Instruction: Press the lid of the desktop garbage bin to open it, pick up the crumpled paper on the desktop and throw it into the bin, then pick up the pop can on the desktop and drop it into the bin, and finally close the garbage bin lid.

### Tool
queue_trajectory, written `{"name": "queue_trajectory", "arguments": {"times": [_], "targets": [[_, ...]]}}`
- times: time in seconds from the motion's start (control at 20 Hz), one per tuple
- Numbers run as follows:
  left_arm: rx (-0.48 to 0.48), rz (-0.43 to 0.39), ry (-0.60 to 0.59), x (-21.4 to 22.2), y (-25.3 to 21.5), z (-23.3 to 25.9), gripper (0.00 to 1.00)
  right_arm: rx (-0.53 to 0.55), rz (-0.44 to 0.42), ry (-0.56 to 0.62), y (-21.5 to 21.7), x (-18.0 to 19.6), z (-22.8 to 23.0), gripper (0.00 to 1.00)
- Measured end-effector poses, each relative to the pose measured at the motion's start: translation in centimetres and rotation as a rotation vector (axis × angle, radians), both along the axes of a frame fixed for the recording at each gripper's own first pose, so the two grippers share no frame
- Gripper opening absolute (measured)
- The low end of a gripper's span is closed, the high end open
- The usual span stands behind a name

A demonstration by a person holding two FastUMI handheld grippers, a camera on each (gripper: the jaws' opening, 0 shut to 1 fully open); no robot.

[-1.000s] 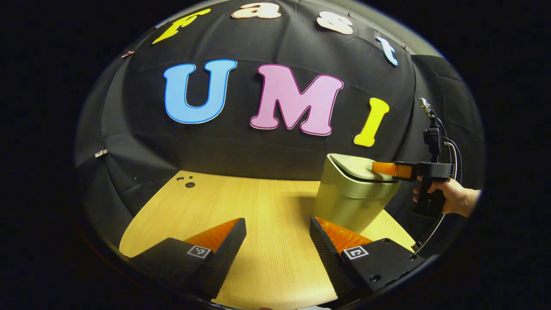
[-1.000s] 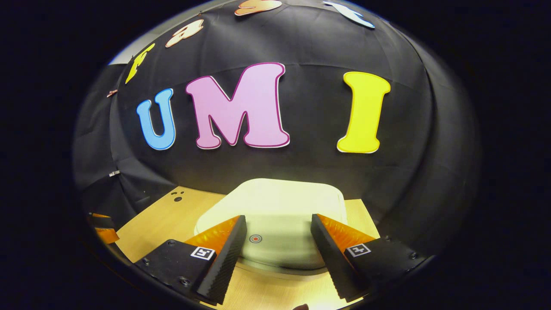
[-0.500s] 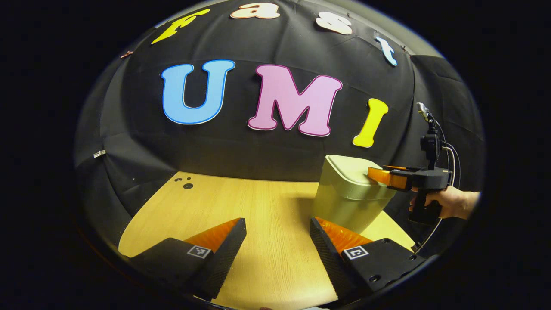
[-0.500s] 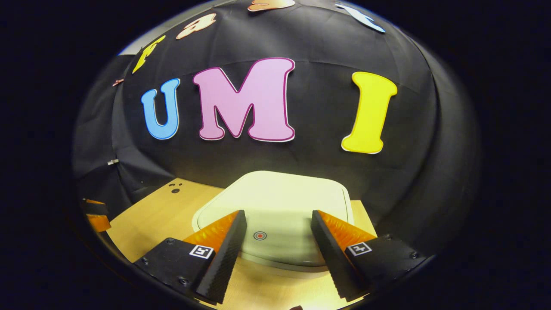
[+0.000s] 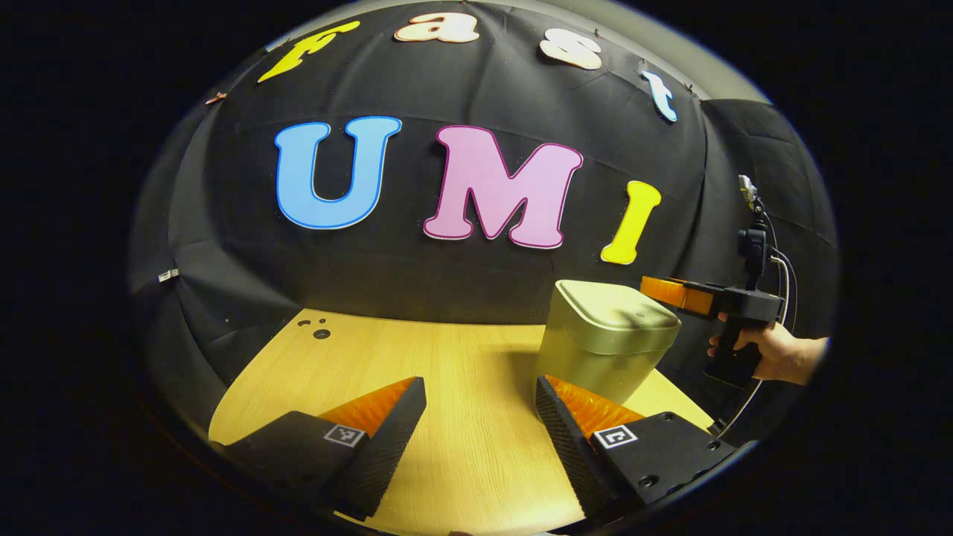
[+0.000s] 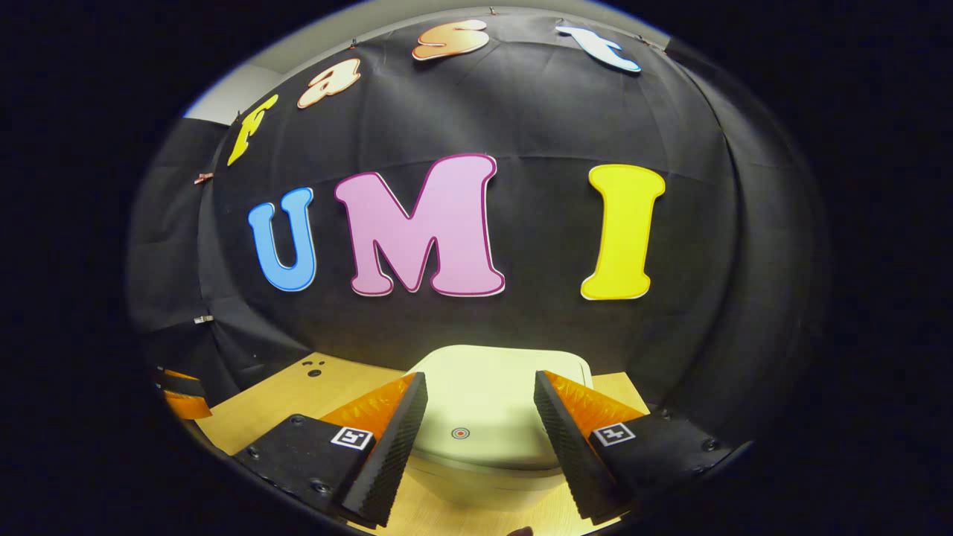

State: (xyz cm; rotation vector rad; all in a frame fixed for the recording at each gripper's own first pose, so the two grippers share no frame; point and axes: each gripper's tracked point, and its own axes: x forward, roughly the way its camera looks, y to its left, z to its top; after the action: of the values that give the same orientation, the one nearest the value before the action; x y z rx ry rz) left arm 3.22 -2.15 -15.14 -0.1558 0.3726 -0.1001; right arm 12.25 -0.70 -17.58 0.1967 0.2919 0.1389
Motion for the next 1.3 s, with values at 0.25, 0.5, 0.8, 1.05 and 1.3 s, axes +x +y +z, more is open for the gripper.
{"name": "queue_trajectory", "arguments": {"times": [0.25, 0.5, 0.8, 1.05, 1.3], "targets": [[0.011, -0.041, -0.017, -0.8, 0.2, 0.3, 0.96, -0.007, -0.017, -0.038, 1.2, -4.0, 2.5, 0.92], [0.011, -0.064, -0.020, -2.0, 0.3, 0.3, 0.95, -0.002, -0.004, -0.066, 3.3, -7.7, 4.4, 0.92], [0.018, -0.055, -0.027, -2.9, 1.4, 0.3, 0.95, -0.032, 0.048, -0.069, 6.0, -11.1, 4.3, 0.92], [0.032, -0.039, -0.041, -3.4, 2.4, 0.5, 0.96, -0.033, 0.082, -0.049, 8.0, -13.3, 3.4, 0.92], [0.039, -0.044, -0.042, -3.7, 2.3, 0.3, 0.96, -0.032, 0.080, -0.019, 8.5, -14.6, 2.4, 0.92]]}}
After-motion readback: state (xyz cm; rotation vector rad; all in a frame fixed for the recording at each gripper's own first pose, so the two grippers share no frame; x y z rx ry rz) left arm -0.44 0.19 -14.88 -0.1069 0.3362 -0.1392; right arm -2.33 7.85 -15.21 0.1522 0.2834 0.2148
